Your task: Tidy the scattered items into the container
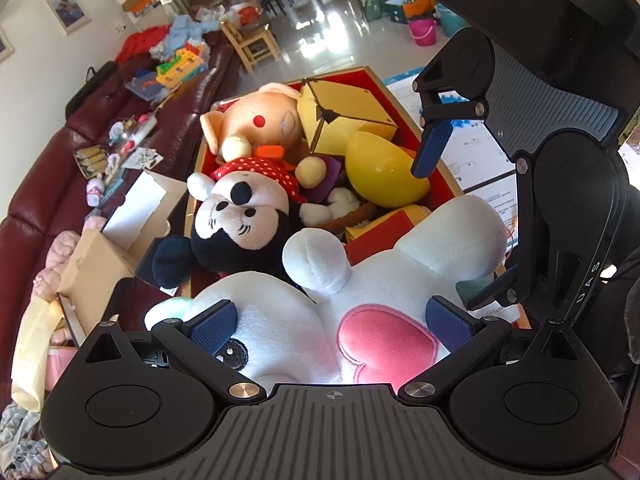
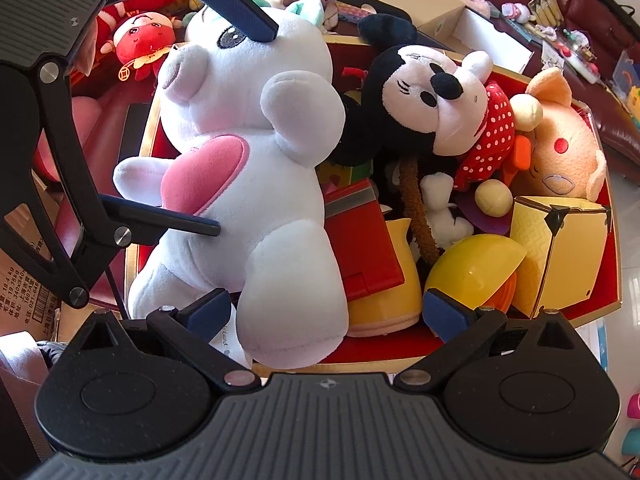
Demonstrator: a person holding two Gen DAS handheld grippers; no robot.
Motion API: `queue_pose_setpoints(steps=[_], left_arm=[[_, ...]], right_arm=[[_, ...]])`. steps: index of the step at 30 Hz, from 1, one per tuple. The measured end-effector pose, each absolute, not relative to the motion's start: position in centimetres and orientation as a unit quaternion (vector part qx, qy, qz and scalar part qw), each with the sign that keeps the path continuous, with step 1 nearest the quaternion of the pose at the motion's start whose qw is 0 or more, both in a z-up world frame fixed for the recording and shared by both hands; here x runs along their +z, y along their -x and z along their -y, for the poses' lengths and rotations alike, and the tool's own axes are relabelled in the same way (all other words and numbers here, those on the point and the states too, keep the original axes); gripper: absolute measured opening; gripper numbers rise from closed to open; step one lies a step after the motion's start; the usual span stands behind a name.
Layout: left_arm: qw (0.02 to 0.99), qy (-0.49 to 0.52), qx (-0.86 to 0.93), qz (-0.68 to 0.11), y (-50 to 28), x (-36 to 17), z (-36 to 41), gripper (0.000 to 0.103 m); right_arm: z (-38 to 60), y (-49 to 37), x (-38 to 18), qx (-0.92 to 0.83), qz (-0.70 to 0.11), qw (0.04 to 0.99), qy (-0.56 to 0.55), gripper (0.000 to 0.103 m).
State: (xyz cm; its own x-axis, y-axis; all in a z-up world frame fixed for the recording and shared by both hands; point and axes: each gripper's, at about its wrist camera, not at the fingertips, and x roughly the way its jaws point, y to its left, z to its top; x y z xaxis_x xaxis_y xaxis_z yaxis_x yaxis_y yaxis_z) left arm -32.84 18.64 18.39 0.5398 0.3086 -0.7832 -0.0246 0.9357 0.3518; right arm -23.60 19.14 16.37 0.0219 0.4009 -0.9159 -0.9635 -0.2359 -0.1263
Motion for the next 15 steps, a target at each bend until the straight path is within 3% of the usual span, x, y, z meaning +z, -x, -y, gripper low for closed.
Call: queue_pose_setpoints(steps=[15], left_arm=[[0.862,-0.158,0.100,-0.471,32.28,18.12,-18.65,0.103]], right_arm=[[-19.16,23.01,15.51,0.629,-0.308,0.541,0.466,0.102]])
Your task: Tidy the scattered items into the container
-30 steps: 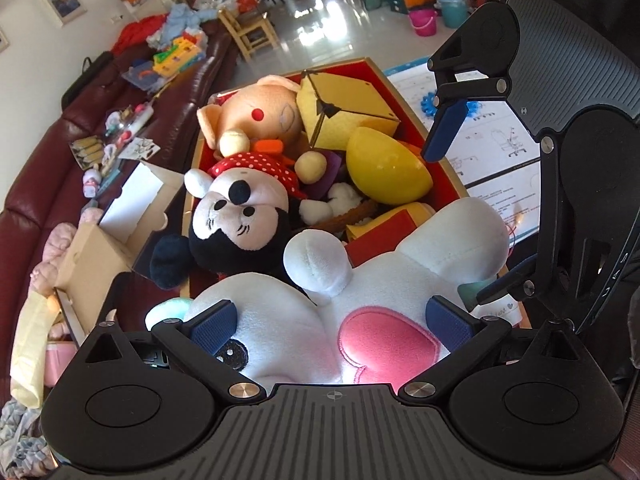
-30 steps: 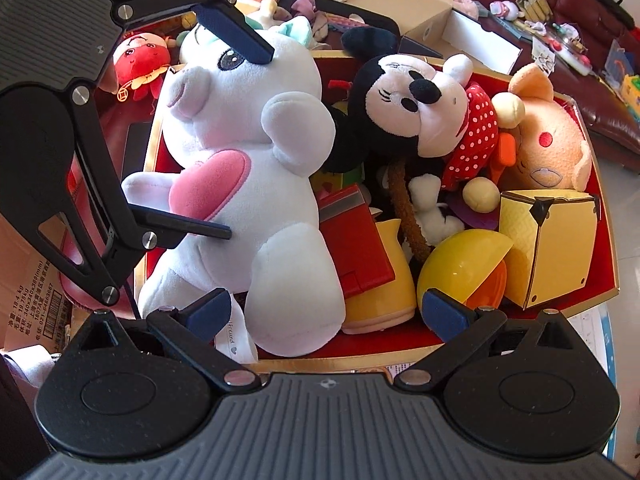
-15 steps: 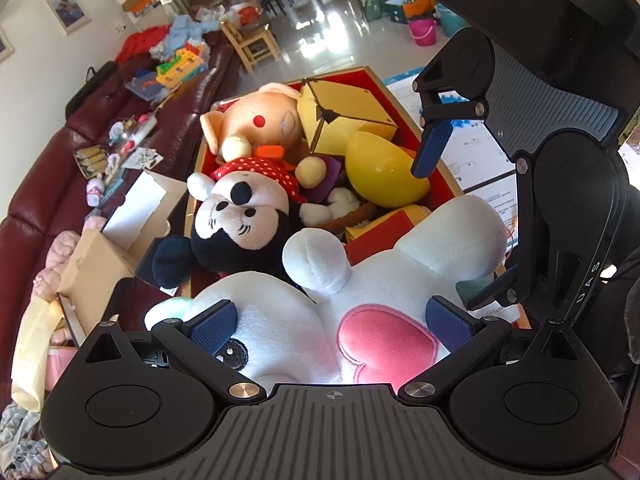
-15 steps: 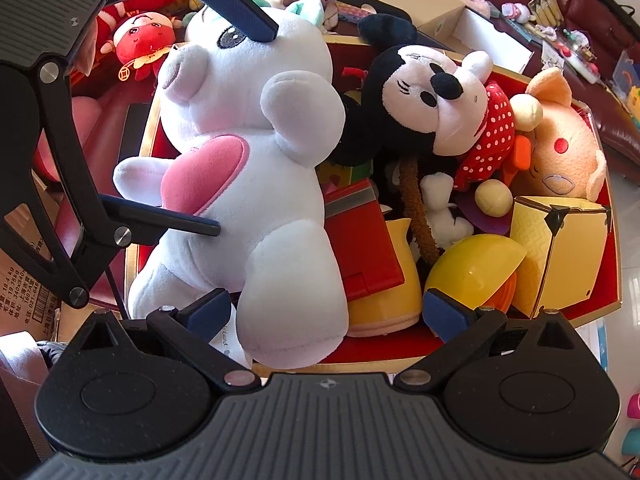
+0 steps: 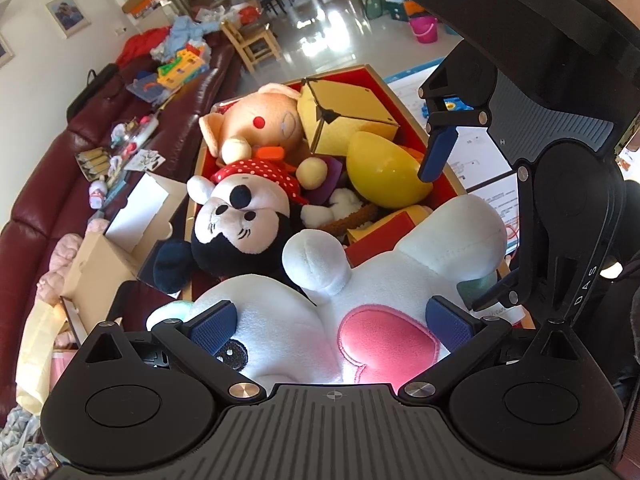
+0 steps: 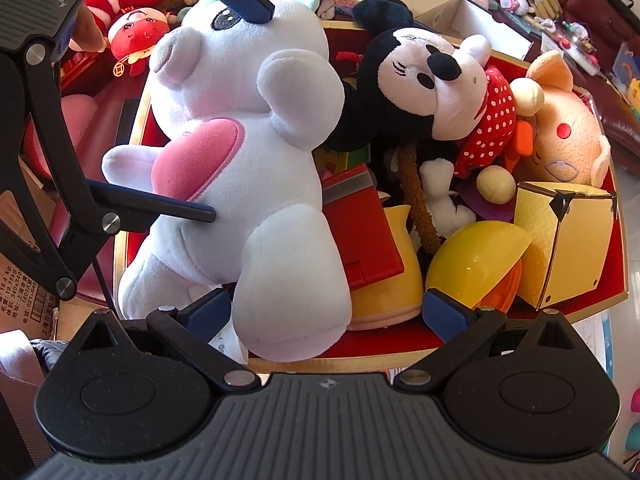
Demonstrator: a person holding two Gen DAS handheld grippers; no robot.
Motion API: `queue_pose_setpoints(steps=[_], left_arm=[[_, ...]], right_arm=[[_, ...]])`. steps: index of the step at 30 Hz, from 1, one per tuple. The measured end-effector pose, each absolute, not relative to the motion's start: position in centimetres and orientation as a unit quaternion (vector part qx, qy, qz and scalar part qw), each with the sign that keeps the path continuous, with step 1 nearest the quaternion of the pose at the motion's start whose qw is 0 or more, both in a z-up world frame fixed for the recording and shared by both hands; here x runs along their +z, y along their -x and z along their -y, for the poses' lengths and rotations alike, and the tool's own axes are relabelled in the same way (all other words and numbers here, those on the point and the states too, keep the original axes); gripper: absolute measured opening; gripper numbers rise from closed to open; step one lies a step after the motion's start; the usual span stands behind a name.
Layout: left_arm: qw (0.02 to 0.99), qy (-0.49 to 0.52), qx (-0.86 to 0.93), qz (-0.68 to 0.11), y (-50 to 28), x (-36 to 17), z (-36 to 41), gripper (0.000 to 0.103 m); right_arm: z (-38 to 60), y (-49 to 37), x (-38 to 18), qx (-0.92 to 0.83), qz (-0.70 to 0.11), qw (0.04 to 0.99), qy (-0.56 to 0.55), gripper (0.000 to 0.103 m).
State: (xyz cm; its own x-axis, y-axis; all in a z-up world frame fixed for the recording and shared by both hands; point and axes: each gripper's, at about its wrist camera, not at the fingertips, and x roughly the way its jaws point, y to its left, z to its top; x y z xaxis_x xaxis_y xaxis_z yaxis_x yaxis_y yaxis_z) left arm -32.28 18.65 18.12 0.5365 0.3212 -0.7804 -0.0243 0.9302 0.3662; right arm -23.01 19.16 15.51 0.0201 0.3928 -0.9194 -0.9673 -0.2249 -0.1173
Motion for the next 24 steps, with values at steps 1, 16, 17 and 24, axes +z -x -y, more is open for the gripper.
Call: queue_pose_setpoints(steps=[1,16,17,24], left_arm=[[0.862,-0.159,0.100,-0.472,32.20,18.05,-18.64,0.103],[0.862,-0.162,0.102,-0.469,31.99,17.84,-18.72,0.103],[0.862,-0.162,0.102,-0.469,31.99,17.82,-18.72,0.103],[0.863,-0.162,0.103,-0.467,31.97,17.74,-18.80,0.103]], right_arm=[[-19.15,23.01,15.48,0.629,-0.308,0.541,0.466,0.102],[-19.24,23.23,15.61,0.628,-0.306,0.541,0.470,0.102],[-19.25,23.24,15.61,0.628,-0.306,0.540,0.470,0.102],[-19.30,23.30,15.44,0.627,-0.305,0.539,0.471,0.102]])
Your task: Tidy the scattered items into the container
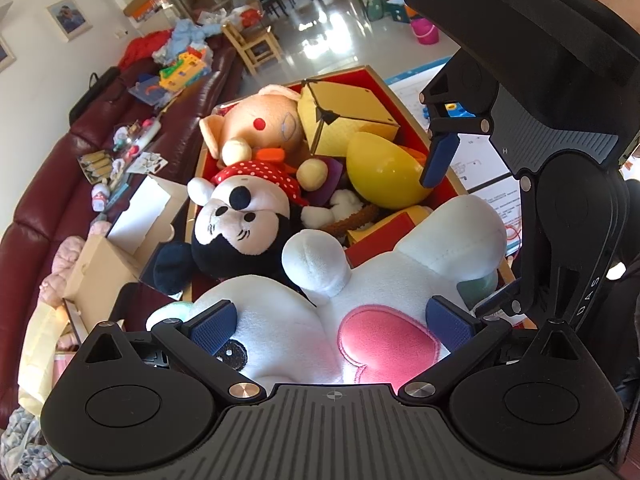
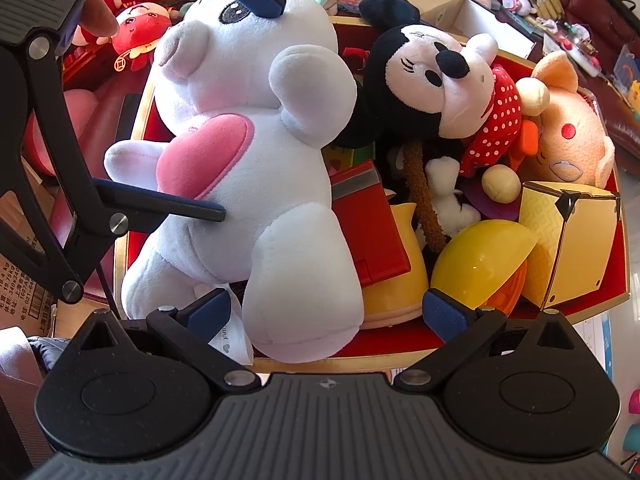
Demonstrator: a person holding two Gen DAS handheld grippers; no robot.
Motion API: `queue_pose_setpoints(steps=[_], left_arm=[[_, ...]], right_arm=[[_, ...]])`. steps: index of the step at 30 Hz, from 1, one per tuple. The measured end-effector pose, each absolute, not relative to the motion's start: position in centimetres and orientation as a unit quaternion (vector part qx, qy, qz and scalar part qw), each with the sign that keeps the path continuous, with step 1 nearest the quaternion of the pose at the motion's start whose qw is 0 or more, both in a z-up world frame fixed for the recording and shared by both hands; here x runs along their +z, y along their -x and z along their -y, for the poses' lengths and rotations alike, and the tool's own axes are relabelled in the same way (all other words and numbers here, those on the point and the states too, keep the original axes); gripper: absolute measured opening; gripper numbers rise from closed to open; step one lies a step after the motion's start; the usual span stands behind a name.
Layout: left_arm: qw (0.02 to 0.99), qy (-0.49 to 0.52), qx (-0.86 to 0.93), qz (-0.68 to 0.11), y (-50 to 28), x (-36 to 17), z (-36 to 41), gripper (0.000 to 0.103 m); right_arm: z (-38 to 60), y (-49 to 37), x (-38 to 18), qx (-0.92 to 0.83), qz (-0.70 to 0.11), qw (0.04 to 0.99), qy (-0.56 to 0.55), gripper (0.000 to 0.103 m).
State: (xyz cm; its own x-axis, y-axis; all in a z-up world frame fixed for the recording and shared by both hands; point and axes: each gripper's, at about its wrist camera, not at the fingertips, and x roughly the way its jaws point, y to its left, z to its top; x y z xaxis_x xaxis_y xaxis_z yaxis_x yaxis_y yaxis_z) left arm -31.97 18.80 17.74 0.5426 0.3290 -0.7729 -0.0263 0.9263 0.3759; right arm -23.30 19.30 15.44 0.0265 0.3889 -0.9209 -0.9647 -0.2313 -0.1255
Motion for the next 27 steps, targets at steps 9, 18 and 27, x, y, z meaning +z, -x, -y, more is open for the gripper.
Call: queue_pose_setpoints(steps=[9,18,27], left_arm=[[0.863,-0.162,0.103,-0.467,31.95,17.72,-18.83,0.103],[0.863,-0.163,0.103,-0.466,31.97,17.69,-18.90,0.103],[0.864,-0.162,0.103,-0.466,31.89,17.69,-18.94,0.103]], right_arm=[[-19.28,23.33,15.26,0.627,-0.305,0.541,0.471,0.102],[-19.28,23.38,15.11,0.626,-0.306,0.540,0.472,0.102],[-19.25,23.54,15.10,0.626,-0.305,0.539,0.474,0.102]])
